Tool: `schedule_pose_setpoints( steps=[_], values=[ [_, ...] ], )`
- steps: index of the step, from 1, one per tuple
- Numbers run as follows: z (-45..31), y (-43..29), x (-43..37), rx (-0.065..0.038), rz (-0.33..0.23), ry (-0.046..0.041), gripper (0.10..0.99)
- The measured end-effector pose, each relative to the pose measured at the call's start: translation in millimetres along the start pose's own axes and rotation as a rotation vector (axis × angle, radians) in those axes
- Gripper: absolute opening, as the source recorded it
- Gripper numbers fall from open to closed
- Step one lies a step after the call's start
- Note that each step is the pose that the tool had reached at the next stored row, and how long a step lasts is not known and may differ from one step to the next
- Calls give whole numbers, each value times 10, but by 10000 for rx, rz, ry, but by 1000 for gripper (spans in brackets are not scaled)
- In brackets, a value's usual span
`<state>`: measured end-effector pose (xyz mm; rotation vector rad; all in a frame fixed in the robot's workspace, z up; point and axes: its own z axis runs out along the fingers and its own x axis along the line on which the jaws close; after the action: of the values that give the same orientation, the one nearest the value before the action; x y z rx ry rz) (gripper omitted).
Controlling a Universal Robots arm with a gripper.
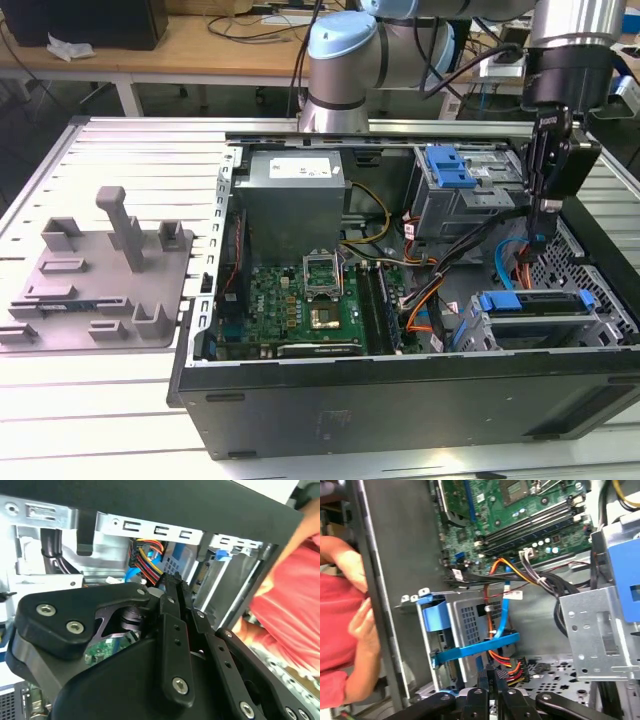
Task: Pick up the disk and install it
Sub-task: 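Insert the first disk wire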
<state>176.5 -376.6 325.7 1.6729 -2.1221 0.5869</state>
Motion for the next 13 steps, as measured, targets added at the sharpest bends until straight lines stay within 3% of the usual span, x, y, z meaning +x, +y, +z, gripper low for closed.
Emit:
schedule_pose_setpoints(
  steps=[4,5,10,12,13],
  values=[
    [18,-17,72,-34,13,-316,165],
    [13,-26,113,-36,15,-351,165],
    [42,-58,273,-36,16,-364,165],
    [87,-74,383,-32,19,-367,165],
    [98,-69,411,-18,32,-406,165]
  ],
)
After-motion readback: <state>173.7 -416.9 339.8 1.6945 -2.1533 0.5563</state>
